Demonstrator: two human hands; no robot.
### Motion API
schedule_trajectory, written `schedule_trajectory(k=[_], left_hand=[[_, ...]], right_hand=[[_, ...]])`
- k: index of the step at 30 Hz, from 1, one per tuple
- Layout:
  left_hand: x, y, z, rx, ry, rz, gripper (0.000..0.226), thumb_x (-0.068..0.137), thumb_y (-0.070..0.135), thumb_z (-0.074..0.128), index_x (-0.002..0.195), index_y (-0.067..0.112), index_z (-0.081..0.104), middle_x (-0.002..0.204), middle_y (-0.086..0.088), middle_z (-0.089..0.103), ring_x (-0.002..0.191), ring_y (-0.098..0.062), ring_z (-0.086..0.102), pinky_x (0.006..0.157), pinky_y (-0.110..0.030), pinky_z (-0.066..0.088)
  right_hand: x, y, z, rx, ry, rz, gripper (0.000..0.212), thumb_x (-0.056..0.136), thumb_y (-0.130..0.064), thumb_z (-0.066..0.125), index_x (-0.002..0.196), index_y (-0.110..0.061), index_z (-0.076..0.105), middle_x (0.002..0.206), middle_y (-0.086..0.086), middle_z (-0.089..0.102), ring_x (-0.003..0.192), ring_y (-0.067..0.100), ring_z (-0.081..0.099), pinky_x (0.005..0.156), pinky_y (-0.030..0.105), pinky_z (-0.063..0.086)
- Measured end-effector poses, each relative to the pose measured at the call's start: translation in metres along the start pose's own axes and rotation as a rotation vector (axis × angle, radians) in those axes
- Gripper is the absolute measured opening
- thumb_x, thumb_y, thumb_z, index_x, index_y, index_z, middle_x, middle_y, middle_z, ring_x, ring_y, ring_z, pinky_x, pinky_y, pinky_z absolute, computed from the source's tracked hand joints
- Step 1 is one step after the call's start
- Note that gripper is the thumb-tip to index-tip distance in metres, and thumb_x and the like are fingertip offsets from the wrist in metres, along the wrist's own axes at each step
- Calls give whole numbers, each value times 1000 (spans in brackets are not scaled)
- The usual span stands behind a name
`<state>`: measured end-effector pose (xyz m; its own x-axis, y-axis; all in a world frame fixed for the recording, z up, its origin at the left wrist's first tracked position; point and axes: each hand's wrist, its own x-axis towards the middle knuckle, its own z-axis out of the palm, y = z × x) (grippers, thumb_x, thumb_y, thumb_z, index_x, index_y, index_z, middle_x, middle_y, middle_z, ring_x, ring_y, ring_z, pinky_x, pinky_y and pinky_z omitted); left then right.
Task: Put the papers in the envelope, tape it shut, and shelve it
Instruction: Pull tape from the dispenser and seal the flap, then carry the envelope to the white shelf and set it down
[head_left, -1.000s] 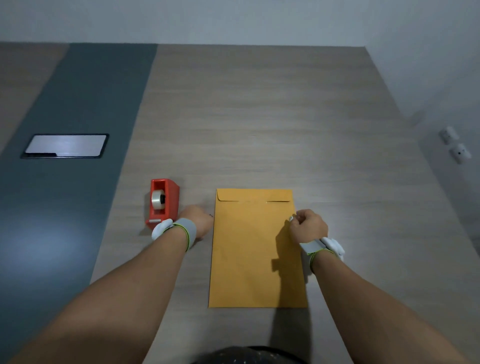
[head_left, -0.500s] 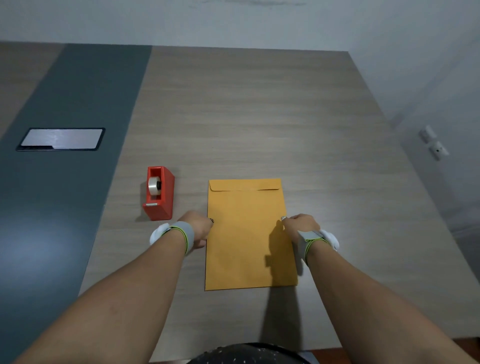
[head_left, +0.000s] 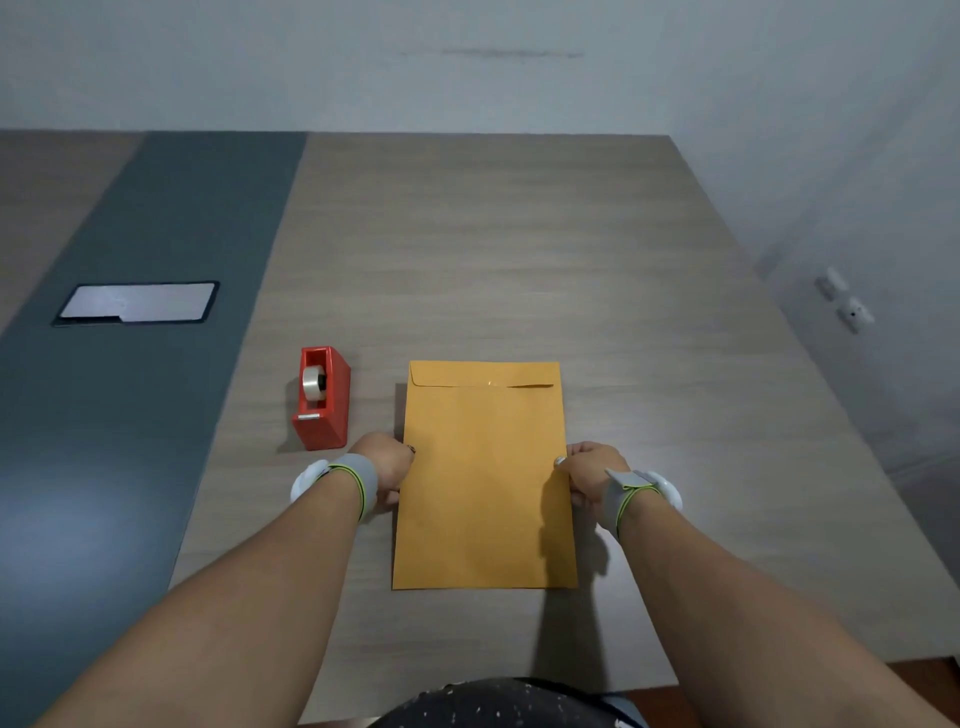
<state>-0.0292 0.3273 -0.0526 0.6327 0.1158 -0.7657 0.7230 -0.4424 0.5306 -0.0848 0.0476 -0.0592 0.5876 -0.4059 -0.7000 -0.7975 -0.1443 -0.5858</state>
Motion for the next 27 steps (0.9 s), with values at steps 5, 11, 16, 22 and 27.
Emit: schedule_trajectory(k=[5,11,16,22,27], left_hand=[[-24,27,3,94,42,132,8,86,11,56,81,11,62,78,-15,64,66,-32,63,64,-38,58],[-60,75,59,70,40,278,8,88,15,56,81,20,57,88,-7,62,79,-29,58,68,-39,55],[-46,97,123,131,-7,422,33,68,37,59,101,31,63,105,-5,72,95,-35,68,85,-52,61],[-137,114,265,143,-182,582,32,68,43,62,98,34,65,104,3,71,97,-29,70,89,-53,59],[-196,115,384,193,-348,706,26,70,45,63,94,35,64,107,3,69,100,-30,68,89,-55,59]], right_hand=[[-10,-7,-25,102,-16,-53,9,90,-11,63,85,-9,70,83,17,67,71,30,62,60,35,57],[-34,12,-97,334,-23,-79,26,92,0,51,101,-15,71,91,8,73,73,22,67,63,31,58],[-43,54,-162,509,76,-110,31,91,-2,50,105,-24,67,92,3,70,76,19,65,72,33,58],[-78,164,-284,608,300,-89,26,81,-16,58,80,-35,76,88,-1,78,86,21,73,85,43,60],[-84,285,-381,637,469,-115,34,72,-26,61,95,-48,74,96,-6,78,90,23,74,82,50,61]])
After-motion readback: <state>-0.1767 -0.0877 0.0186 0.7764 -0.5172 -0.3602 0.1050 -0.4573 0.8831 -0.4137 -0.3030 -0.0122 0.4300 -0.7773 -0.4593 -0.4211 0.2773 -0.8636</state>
